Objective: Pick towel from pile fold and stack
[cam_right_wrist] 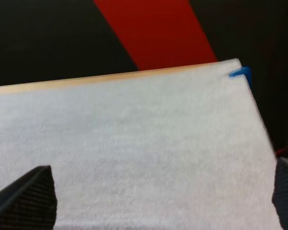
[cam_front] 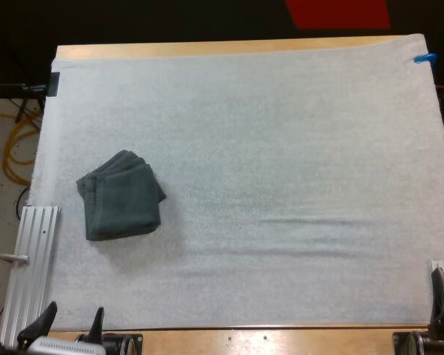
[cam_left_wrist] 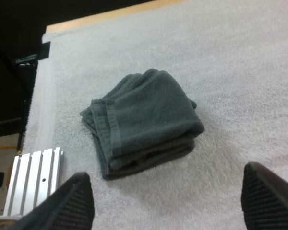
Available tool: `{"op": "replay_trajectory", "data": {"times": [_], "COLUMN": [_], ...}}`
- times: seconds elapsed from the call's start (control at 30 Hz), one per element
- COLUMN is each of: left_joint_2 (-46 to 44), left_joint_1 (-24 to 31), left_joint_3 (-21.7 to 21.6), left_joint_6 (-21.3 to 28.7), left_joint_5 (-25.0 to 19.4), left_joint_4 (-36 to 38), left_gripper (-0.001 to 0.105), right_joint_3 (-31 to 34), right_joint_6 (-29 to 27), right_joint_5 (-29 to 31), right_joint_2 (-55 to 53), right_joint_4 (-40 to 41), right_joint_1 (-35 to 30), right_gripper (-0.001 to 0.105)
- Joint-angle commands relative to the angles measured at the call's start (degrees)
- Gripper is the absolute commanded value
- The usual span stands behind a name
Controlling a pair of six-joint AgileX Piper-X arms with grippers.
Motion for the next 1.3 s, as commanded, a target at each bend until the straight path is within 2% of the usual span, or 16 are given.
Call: {"op": "replay_trajectory", "data": {"times": [0.0, 0.3, 0.53, 0.77, 1.27], "left_joint_2": [-7.84, -7.77, -7.61, -7.63, -7.63], "left_joint_1": [0.0, 0.0, 0.0, 0.0, 0.0], "left_joint_3": [0.86, 13.19, 22.21, 23.48, 23.48], "left_joint_6": [-0.41, -0.41, -0.41, -0.58, -0.58], "left_joint_5": [-0.27, -0.06, -0.06, -0.06, -0.06], "left_joint_4": [-2.35, -17.69, -23.35, -25.46, -25.47], "left_gripper": [0.063, 0.063, 0.063, 0.063, 0.063], "right_joint_3": [0.39, 8.9, 15.2, 18.71, 18.77], "right_joint_6": [-1.06, -1.41, -1.41, -1.31, -0.96], "right_joint_5": [-0.39, -0.39, -0.39, -0.39, -0.24], "right_joint_2": [-2.55, -2.34, -2.36, -2.36, -2.36], "right_joint_4": [-1.58, -8.4, -9.12, -9.29, -9.5], "right_joint_1": [-0.12, -0.12, -0.12, -0.12, -0.12], "right_gripper": [0.088, 0.088, 0.088, 0.088, 0.088]}}
